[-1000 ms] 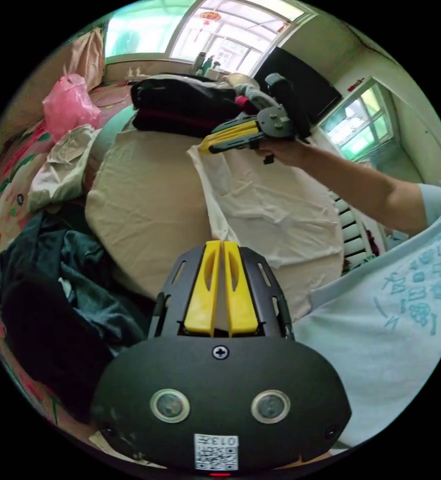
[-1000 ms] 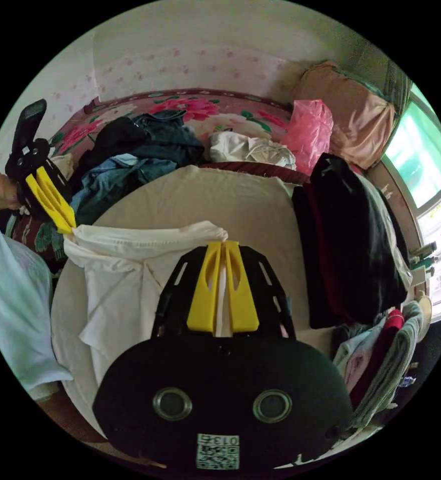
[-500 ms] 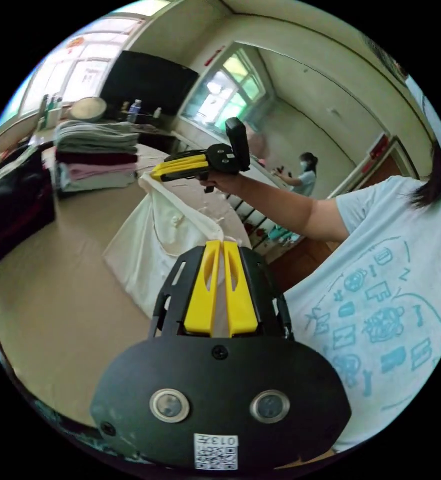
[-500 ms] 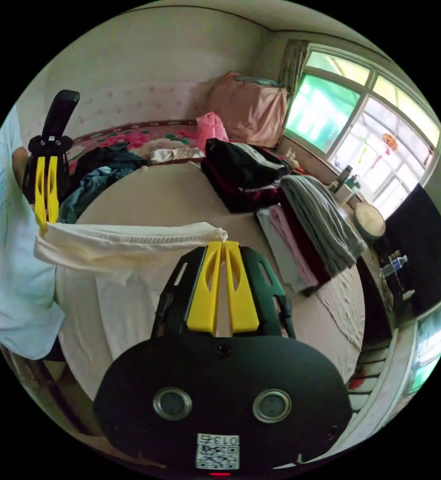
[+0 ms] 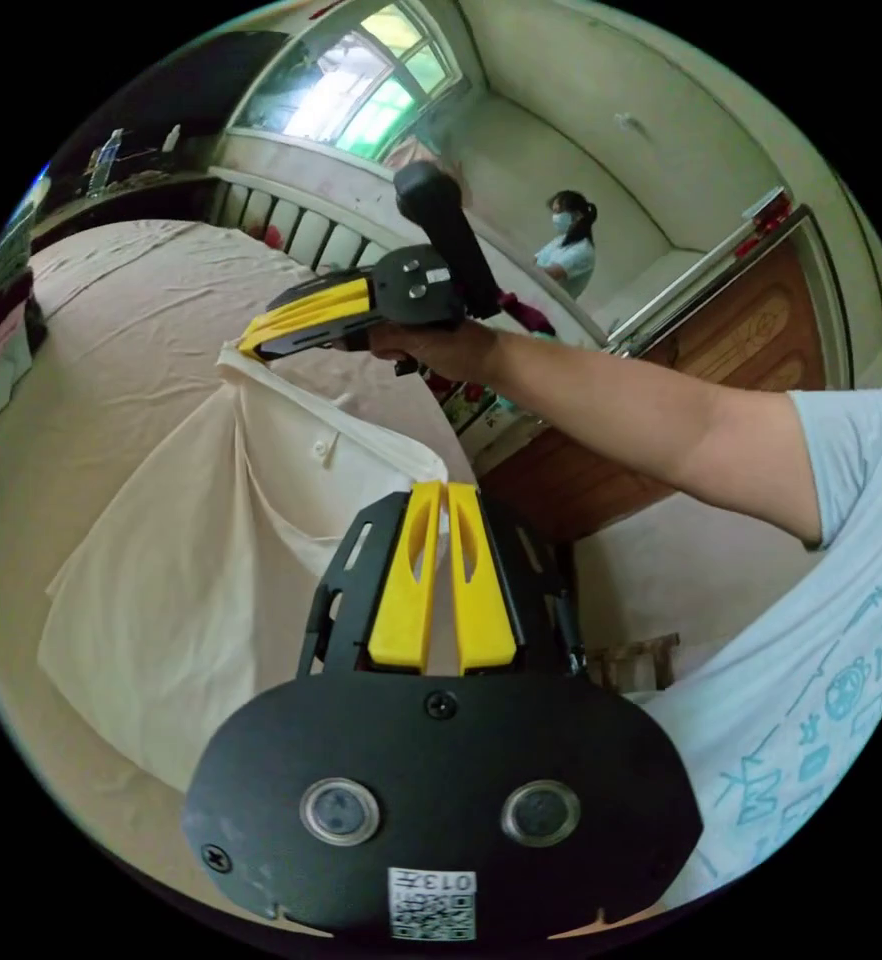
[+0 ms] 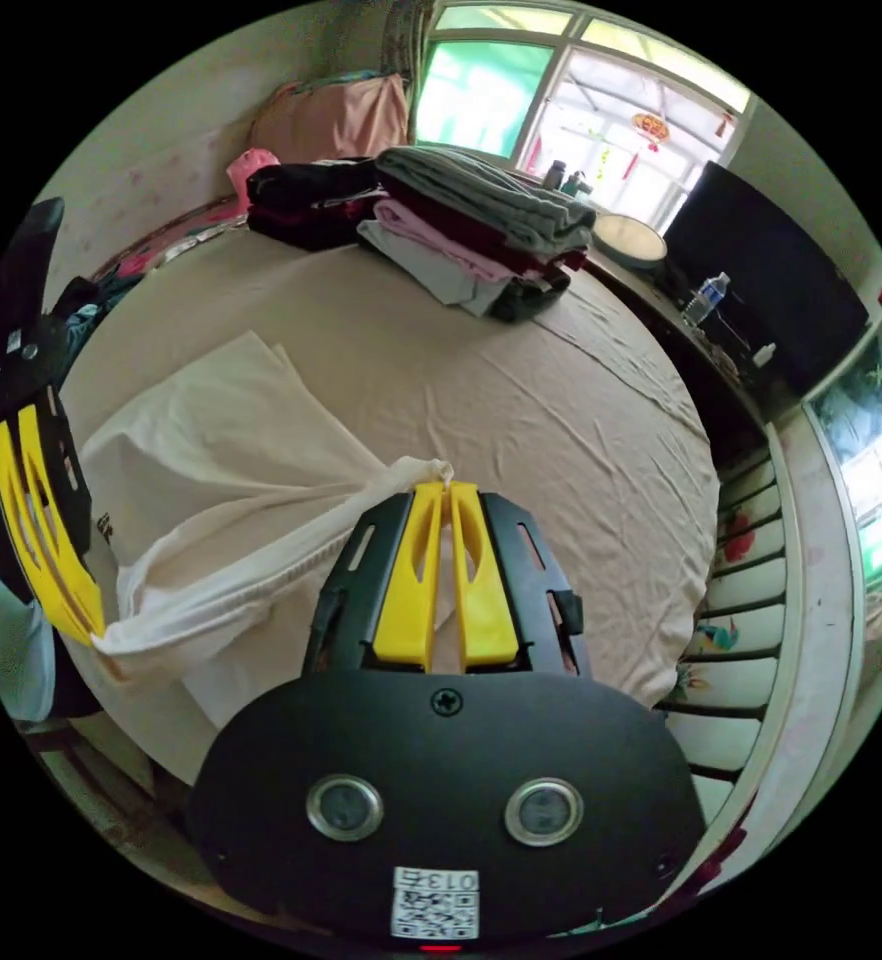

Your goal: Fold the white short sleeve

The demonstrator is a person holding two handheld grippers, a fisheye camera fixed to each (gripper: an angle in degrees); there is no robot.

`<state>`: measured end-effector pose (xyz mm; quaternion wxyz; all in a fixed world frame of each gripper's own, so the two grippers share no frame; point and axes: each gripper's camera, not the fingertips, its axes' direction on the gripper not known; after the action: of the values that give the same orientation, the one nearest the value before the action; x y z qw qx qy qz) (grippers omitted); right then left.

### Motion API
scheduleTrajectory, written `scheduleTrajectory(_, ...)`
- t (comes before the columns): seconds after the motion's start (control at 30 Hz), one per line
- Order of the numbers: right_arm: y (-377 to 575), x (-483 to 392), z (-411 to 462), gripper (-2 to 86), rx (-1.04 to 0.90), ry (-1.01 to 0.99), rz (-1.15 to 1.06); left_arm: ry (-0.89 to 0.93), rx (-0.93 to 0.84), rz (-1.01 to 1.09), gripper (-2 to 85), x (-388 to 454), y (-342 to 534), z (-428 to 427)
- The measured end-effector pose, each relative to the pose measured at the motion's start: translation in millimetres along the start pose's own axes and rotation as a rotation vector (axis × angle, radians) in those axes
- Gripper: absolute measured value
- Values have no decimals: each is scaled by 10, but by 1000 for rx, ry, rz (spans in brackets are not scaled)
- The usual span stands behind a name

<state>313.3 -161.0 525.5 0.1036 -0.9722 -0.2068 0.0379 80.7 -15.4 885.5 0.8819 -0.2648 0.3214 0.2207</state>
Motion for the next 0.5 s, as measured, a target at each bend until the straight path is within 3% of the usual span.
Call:
scheduleTrajectory(0.2,652,382,235,62,-63,-32,104,-80,-126,78,5,86,-436,621)
scheduleTrajectory(0.27,826,534,271,78,-128,-57,158,-33,-162,98,7,141,-525,721)
scheduleTrajectory(0.4,1345,904,-9,91,-64,-94,362,-47,-143,172,8,232,-529,511)
scheduleTrajectory(0.5,1646,852,-305,105,13,-78,424,-203,-61,152,7,117,-505,150)
